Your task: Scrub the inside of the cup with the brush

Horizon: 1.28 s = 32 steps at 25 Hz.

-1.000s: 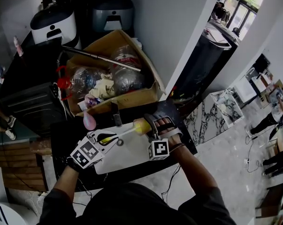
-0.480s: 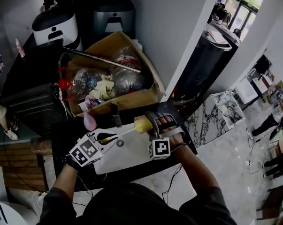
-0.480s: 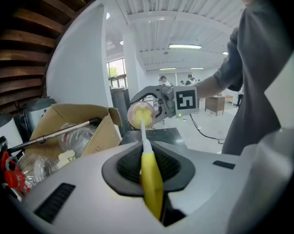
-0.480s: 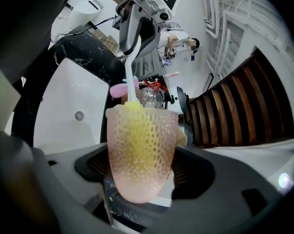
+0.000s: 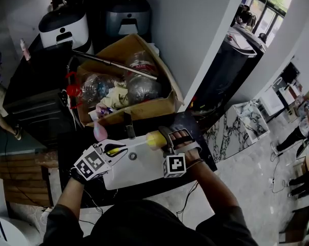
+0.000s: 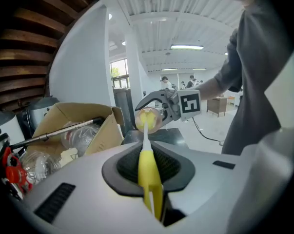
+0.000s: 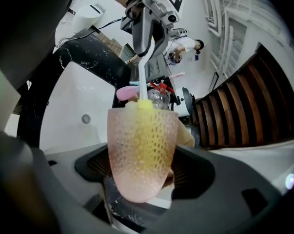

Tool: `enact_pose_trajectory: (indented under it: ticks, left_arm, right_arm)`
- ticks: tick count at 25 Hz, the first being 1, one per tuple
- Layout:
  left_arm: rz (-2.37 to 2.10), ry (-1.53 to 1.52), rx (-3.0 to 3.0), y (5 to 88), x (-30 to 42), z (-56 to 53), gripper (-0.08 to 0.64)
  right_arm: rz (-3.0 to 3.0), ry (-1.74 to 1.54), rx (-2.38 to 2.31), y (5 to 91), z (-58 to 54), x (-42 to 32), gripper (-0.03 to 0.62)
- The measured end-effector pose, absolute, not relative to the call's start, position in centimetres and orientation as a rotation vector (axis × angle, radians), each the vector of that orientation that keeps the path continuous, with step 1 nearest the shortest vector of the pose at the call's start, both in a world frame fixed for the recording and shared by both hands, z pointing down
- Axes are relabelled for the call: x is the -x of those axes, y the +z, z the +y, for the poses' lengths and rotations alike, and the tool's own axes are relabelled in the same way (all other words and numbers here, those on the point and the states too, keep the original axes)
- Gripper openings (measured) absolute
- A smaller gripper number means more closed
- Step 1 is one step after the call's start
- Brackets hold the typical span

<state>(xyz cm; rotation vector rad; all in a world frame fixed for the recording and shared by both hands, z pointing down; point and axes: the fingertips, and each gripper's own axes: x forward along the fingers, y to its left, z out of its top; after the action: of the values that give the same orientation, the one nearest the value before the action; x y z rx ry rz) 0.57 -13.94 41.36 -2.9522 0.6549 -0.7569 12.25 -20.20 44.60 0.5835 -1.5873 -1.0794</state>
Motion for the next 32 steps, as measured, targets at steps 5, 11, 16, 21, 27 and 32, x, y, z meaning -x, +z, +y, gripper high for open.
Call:
enact_pose_trajectory:
  ticks: [5, 11, 16, 21, 27, 32]
  left_arm:
    - [0.621, -0.751, 3.003, 42.4, -0.9, -13.2, 0.035]
    - [0.596, -0.719, 2.987, 42.2, -1.2, -12.3, 0.040]
    - [0.612, -0.734, 2.940, 41.9, -0.6, -12.8, 0.038]
    - [0.595, -0.769, 2.941, 41.9, 0.6, -13.8, 0.037]
    - [0.610, -0.771, 2.985, 42.8, 1.1, -13.3, 0.037]
    - [0.644, -0.751, 2.995, 42.5, 1.9, -13.3, 0.037]
  right_arm:
    - [-1.592, -1.086, -0.596, 43.8, -20.4, -12.2, 0.360]
    - [-1.584, -1.054, -0.574, 45.0, -20.8, -12.2, 0.360]
    - [-1.574, -1.048, -0.535, 46.0, -20.4, -11.9, 0.360]
    - [-1.566, -1.047, -0.479, 46.8, -19.7, -11.7, 0.360]
    - [-1.578, -1.023, -0.466, 47.0, -19.7, -12.2, 0.360]
    - [-1.655, -0.951, -0.517, 46.8, -20.3, -12.5, 0.360]
